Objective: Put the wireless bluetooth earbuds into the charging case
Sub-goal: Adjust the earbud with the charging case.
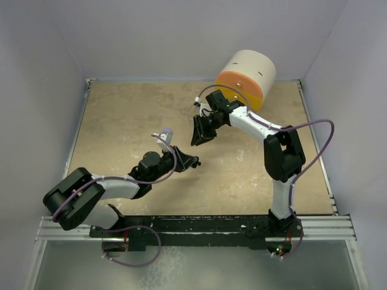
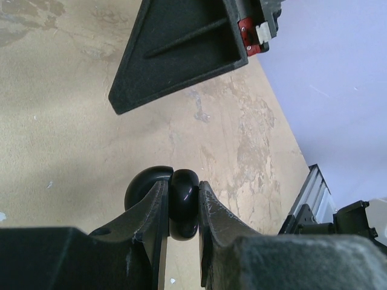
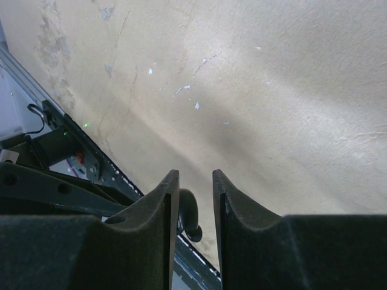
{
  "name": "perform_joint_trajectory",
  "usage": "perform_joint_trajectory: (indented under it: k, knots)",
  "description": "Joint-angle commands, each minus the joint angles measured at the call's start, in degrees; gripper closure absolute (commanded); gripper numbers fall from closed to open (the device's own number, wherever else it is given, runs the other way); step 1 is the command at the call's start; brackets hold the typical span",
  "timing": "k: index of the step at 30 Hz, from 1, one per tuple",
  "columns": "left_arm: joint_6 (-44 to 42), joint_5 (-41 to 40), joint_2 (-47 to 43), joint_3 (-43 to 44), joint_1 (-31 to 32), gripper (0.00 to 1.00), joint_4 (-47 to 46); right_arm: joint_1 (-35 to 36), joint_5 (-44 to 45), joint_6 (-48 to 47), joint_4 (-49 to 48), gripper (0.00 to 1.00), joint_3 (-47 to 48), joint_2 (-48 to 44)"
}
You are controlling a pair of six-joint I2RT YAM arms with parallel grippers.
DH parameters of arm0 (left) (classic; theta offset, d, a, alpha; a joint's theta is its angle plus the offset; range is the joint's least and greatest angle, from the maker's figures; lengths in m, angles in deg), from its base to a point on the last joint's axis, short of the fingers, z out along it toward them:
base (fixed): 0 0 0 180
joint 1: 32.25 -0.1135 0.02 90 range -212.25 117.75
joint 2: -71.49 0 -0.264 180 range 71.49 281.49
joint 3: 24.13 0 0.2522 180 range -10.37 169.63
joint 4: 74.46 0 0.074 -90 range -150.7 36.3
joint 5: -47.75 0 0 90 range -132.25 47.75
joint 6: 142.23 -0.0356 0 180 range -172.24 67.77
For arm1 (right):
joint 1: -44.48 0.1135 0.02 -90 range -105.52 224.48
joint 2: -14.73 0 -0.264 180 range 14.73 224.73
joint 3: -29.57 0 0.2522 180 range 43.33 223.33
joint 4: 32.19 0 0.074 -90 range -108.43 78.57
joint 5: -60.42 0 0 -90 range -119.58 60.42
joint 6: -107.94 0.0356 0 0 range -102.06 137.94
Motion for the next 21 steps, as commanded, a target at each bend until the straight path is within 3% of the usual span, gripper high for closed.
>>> perform_joint_trajectory:
  k: [1, 7, 12, 16, 19, 21]
  knots:
    - [1.2, 0.0, -1.6, -0.3, 0.1, 1.0, -2.9, -2.4, 1.9, -0.1, -0.1, 0.68, 3.2, -0.9]
    - [1.5, -3.0, -4.4, 2.8, -0.1, 1.0, 4.6, -7.3, 5.5, 1.3, -3.8, 0.58, 3.6, -3.4]
    - [4.6, -4.4, -7.9, 7.2, -3.1, 1.0, 12.9, -7.5, 17.5, 0.7, -8.9, 0.45, 1.4, -7.7]
    - [9.6, -2.4, -9.0, 11.3, -8.2, 1.0, 16.1, -6.9, 29.9, 1.5, -15.2, 0.26, -4.5, -14.6]
    - [13.8, -0.7, -7.5, 15.1, -11.3, 1.0, 16.4, -5.7, 34.8, 1.3, -21.9, 0.06, -10.9, -21.0]
    - [16.3, 0.6, -5.6, 17.9, -12.1, 1.0, 15.8, -4.4, 37.1, 0.7, -25.6, 0.01, -15.5, -24.7]
